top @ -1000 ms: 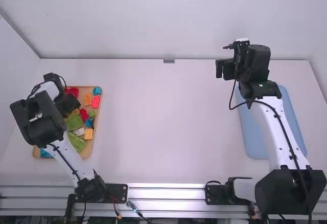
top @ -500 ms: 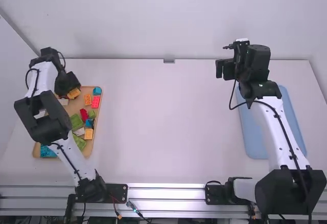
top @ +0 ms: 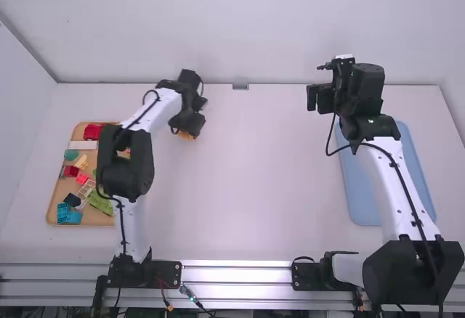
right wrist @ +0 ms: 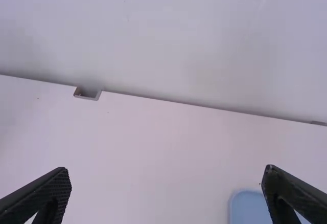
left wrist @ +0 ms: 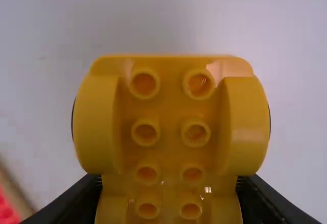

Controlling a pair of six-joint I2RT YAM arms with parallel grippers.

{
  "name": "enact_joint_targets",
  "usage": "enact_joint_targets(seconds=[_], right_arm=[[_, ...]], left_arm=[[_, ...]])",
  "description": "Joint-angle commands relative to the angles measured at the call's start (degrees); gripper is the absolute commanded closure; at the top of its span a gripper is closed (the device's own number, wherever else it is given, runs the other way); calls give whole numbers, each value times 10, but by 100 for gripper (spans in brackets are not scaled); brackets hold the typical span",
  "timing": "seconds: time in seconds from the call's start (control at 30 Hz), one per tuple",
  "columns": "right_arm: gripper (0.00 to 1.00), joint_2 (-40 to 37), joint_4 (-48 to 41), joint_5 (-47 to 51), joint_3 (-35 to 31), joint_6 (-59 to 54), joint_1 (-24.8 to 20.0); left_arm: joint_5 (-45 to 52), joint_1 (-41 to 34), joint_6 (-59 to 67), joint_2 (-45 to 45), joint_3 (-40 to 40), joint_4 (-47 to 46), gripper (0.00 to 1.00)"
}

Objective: Assemble lego blocks to make yellow taxi

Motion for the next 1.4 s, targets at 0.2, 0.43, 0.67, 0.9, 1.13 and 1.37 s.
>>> enact_joint_targets(seconds=[0.2,0.43,0.67,0.9,1.13,1.37], right_arm=[[1,6,-1,1,23,1,0],[1,6,-1,1,23,1,0],[1,6,-1,1,23,1,0],[1,6,-1,0,23,1,0],[1,6,0,1,23,1,0],[1,6,0,1,23,1,0]], left_arm=[[-6,-137,257,-15,-80,16,91],[50,-177,375,-15,-131,52,96],[144,-174,396,-19,-139,52,82],[102,-186,356,-19,-153,73,76],[94,-206,313,-29,-170,72,76],[73,-223,309,-39,-189,86,76]])
